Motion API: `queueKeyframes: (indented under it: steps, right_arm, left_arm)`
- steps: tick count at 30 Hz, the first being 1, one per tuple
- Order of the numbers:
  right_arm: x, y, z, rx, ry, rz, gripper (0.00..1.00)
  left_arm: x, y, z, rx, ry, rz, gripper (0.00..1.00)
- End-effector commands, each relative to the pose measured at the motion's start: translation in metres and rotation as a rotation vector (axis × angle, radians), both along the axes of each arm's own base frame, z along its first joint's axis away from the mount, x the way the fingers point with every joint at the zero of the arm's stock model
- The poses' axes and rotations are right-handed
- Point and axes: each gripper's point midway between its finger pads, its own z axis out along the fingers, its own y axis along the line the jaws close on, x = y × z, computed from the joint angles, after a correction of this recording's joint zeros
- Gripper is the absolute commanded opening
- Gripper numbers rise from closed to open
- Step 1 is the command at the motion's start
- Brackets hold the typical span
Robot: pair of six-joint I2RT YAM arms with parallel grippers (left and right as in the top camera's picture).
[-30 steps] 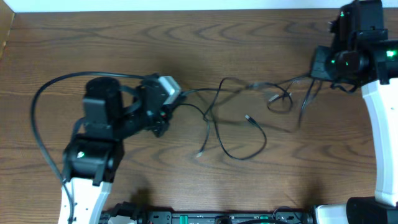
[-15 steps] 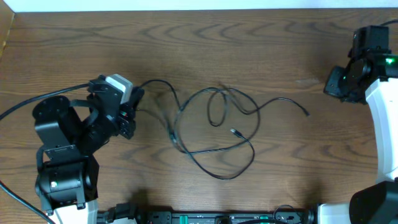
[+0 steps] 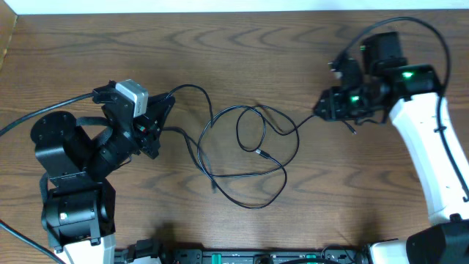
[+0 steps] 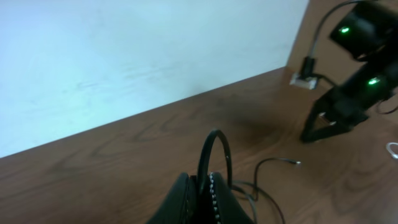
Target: Untangle cables
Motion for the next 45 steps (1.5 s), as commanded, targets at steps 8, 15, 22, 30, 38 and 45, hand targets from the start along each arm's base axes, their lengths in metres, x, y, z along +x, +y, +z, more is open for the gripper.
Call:
queueKeyframes:
  steps: [8,15,22,30,38,45]
  right_arm:
    - [-0.009,0.073,-0.045,0.004,0.025,0.058,0.41]
    - [0.001,0.081,-0.084,-0.005,0.027,0.070,0.39]
    - [0.011,0.084,-0.112,-0.026,0.037,0.079,0.31]
    - [0.015,0.109,-0.093,0.114,-0.006,0.142,0.15]
    - [0.029,0.121,-0.051,0.178,-0.168,0.217,0.43]
    - [0.053,0.119,-0.043,0.166,-0.260,0.163,0.42]
  left_arm:
    - [-0.007,-0.011,0.027,-0.121,-0.027,-0.073,0.08]
    - [-0.013,-0.019,0.053,-0.181,-0.085,-0.139,0.08]
    - [-0.016,-0.021,0.061,-0.214,-0.087,-0.156,0.08]
    - [-0.018,-0.023,0.060,-0.216,-0.079,-0.172,0.08]
    - [-0.027,-0.033,0.055,-0.226,-0.042,-0.238,0.08]
    - [-0.043,-0.061,0.055,-0.231,-0.024,-0.361,0.08]
